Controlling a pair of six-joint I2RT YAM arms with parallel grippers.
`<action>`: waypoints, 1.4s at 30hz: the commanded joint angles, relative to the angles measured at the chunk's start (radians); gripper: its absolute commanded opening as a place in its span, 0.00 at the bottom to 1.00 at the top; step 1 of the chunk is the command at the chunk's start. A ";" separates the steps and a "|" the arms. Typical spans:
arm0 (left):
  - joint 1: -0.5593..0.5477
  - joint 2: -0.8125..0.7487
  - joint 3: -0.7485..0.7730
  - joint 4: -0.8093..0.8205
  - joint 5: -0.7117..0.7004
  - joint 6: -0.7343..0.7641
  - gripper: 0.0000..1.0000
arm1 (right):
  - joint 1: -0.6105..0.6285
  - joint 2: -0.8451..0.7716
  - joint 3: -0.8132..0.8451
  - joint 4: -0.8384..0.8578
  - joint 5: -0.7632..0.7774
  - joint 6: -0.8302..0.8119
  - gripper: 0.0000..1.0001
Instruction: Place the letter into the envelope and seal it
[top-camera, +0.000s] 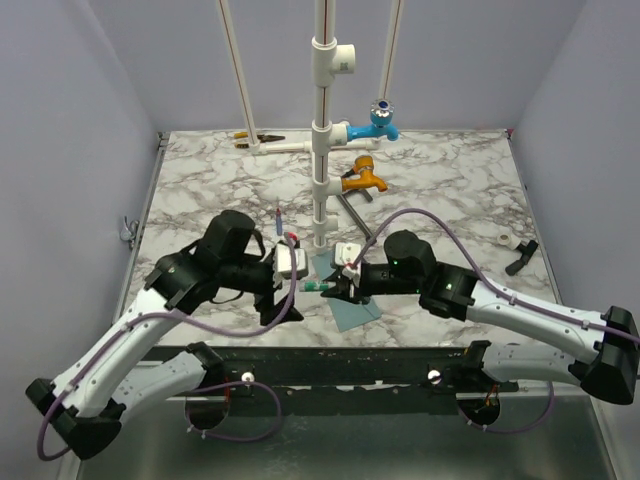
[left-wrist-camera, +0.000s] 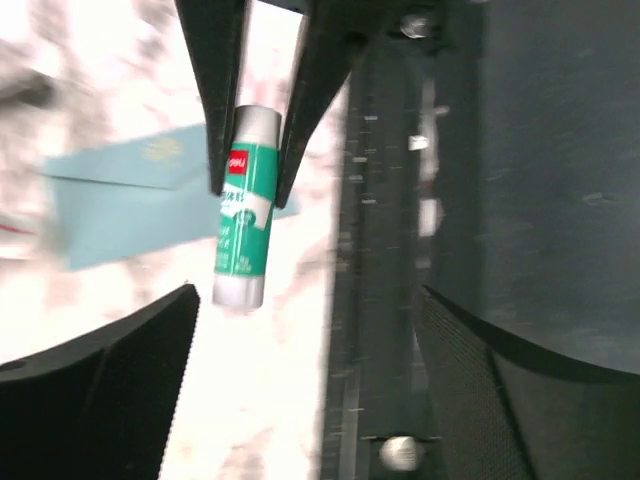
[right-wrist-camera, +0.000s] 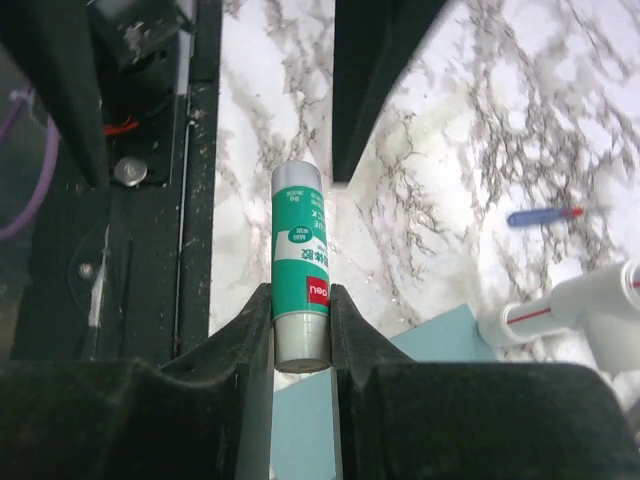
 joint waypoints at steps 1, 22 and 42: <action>-0.030 -0.219 -0.032 0.092 -0.273 0.354 0.89 | -0.001 0.005 0.050 0.075 0.189 0.299 0.01; -0.359 -0.541 -0.559 0.810 -1.091 1.003 0.78 | -0.001 0.123 0.104 0.240 0.281 0.909 0.01; -0.431 -0.503 -0.577 0.826 -1.096 1.074 0.15 | -0.001 0.174 0.124 0.272 0.177 0.895 0.01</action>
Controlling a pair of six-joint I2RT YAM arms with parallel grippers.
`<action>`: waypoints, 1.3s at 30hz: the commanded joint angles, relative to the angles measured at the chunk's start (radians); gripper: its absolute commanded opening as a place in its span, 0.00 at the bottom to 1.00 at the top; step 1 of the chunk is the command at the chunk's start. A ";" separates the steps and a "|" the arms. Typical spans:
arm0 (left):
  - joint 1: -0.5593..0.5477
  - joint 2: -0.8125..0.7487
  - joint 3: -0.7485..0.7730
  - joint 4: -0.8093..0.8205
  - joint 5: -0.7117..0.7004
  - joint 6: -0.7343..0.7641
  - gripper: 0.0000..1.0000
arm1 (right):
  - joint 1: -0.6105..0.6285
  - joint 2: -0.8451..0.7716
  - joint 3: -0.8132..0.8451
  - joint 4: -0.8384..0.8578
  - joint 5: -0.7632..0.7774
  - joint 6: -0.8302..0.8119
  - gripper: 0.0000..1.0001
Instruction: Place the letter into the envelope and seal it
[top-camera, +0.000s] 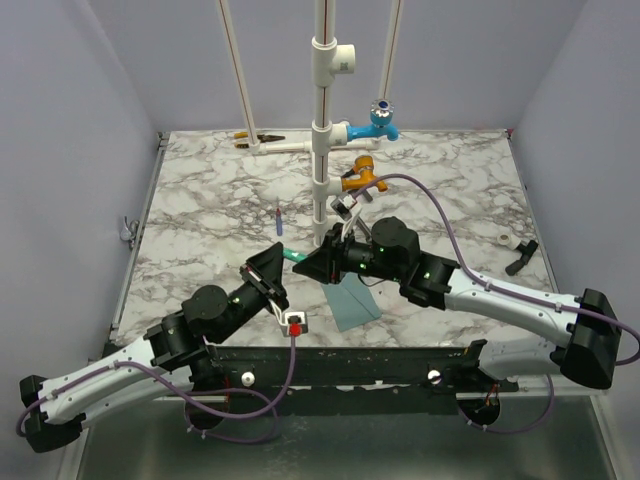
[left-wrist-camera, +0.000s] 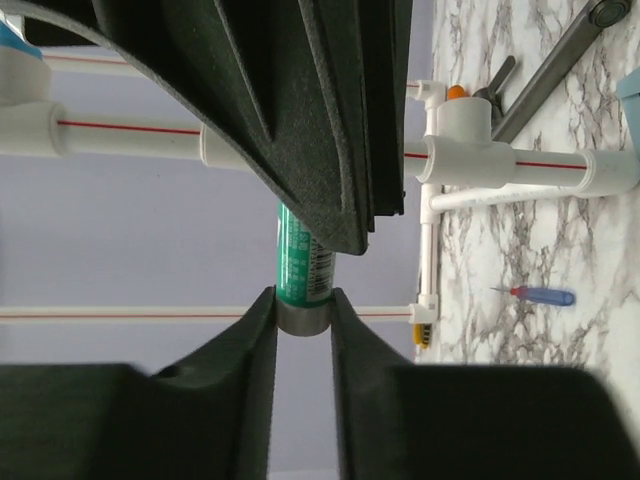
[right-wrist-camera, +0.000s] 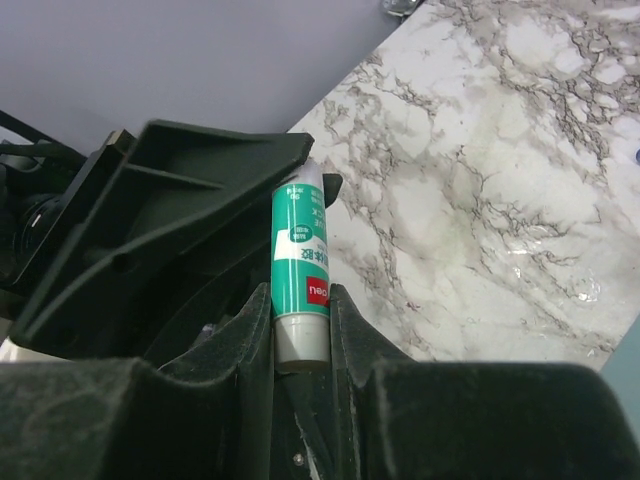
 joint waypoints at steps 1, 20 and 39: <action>-0.008 0.010 -0.005 0.023 -0.023 0.010 0.07 | 0.000 0.024 0.031 0.032 -0.057 -0.008 0.01; -0.010 0.111 0.241 -0.543 0.475 -0.832 0.00 | 0.023 -0.045 0.057 -0.324 -0.289 -0.799 0.01; 0.059 0.033 0.065 -0.245 0.333 -0.823 0.78 | 0.051 0.043 0.118 -0.340 -0.208 -0.582 0.01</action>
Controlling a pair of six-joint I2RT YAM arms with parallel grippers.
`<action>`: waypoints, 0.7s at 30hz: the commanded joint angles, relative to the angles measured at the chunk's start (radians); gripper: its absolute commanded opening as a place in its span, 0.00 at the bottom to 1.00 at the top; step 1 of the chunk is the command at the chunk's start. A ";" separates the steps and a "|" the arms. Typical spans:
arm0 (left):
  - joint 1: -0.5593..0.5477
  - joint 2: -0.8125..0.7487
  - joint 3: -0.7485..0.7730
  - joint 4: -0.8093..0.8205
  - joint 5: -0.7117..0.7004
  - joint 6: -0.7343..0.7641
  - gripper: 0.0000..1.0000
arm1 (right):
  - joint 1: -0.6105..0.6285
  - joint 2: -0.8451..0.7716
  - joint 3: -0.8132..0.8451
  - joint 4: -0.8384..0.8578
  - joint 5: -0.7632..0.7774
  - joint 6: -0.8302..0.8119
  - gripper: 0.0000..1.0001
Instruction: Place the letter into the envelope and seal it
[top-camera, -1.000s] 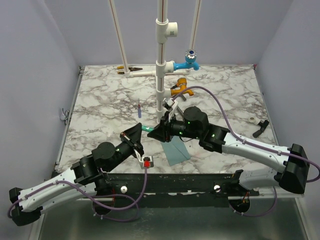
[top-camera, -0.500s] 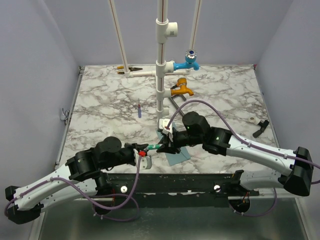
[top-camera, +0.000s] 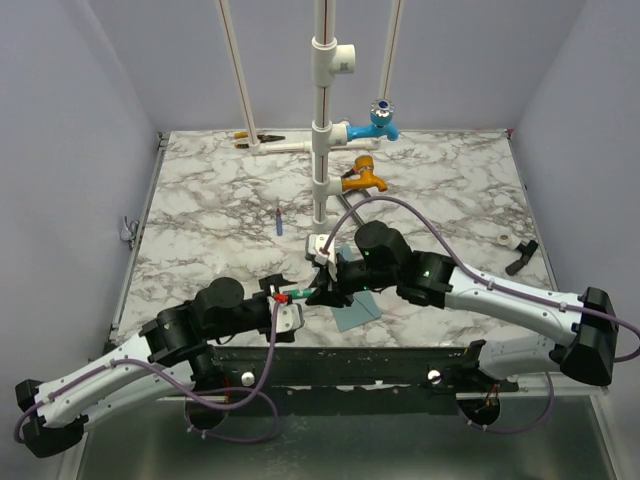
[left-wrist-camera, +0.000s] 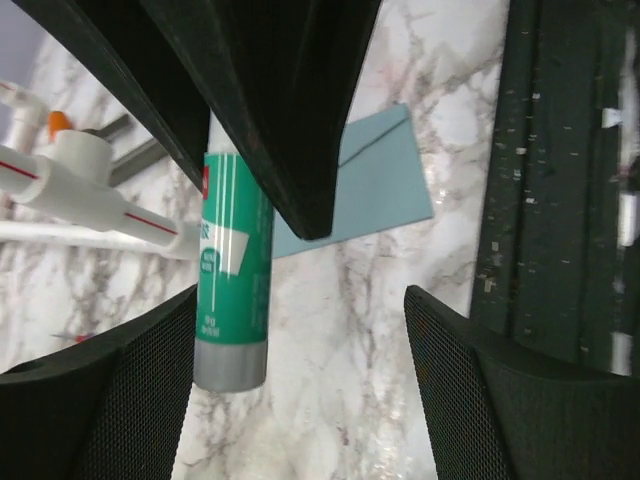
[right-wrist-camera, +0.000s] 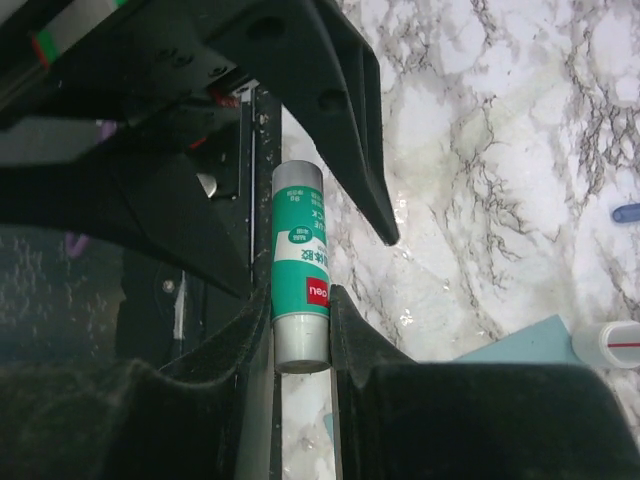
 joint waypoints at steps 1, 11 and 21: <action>0.004 -0.053 -0.076 0.198 -0.187 0.223 0.77 | 0.005 0.057 0.039 0.049 0.045 0.188 0.01; -0.009 -0.168 -0.168 0.268 -0.235 0.369 0.55 | 0.004 0.114 0.060 0.100 0.097 0.335 0.01; -0.019 -0.154 -0.160 0.268 -0.184 0.378 0.24 | 0.004 0.141 0.107 0.061 0.092 0.342 0.01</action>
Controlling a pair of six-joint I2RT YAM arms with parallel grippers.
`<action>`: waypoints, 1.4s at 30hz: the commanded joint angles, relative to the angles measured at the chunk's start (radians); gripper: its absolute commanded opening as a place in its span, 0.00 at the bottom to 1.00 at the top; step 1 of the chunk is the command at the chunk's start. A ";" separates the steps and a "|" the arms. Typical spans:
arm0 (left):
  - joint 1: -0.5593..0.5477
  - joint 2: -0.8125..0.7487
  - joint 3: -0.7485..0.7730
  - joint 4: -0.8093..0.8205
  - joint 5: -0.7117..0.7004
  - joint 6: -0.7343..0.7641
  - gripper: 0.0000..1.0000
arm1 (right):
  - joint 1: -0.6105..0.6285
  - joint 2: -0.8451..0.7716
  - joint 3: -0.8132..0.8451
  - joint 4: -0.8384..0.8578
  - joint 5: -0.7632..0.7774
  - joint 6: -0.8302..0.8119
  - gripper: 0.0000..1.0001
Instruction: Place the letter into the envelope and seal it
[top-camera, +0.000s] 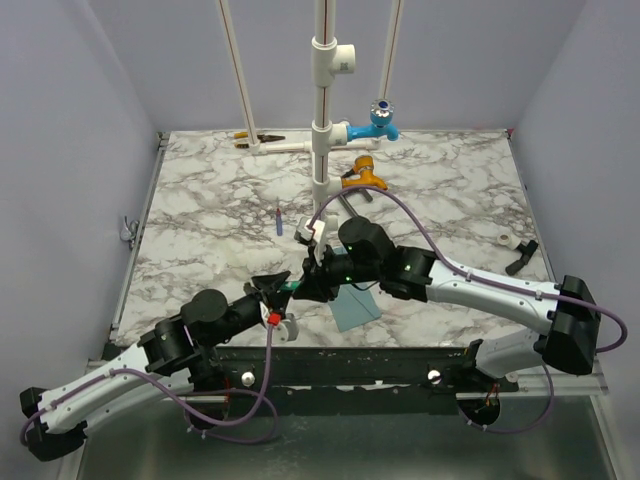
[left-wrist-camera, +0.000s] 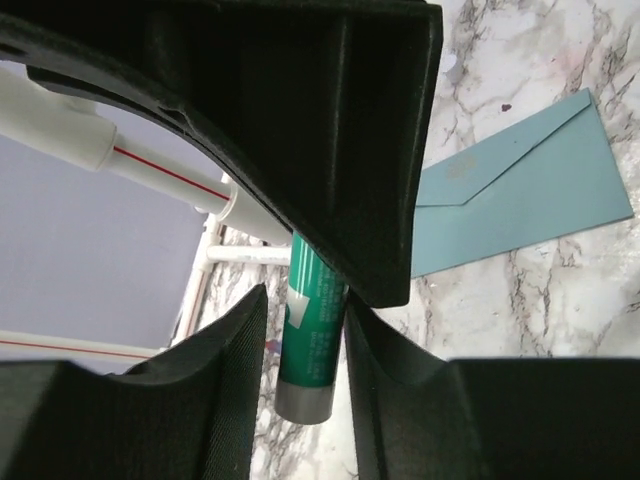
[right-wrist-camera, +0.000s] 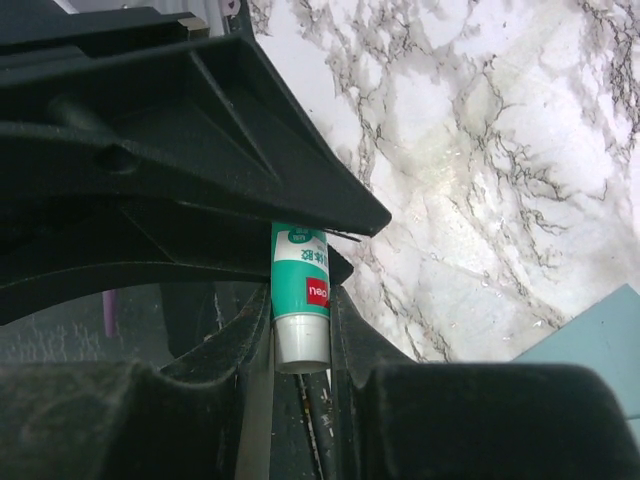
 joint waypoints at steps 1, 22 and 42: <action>-0.006 0.018 0.006 0.024 0.036 -0.011 0.12 | 0.004 0.002 0.040 -0.017 0.010 0.015 0.01; 0.444 -0.147 -0.147 0.292 0.589 -0.941 0.00 | -0.055 -0.278 0.098 -0.612 0.922 0.353 0.94; 0.650 -0.450 -0.312 0.457 0.713 -0.999 0.00 | -0.515 0.074 -0.172 -0.363 0.629 0.272 0.63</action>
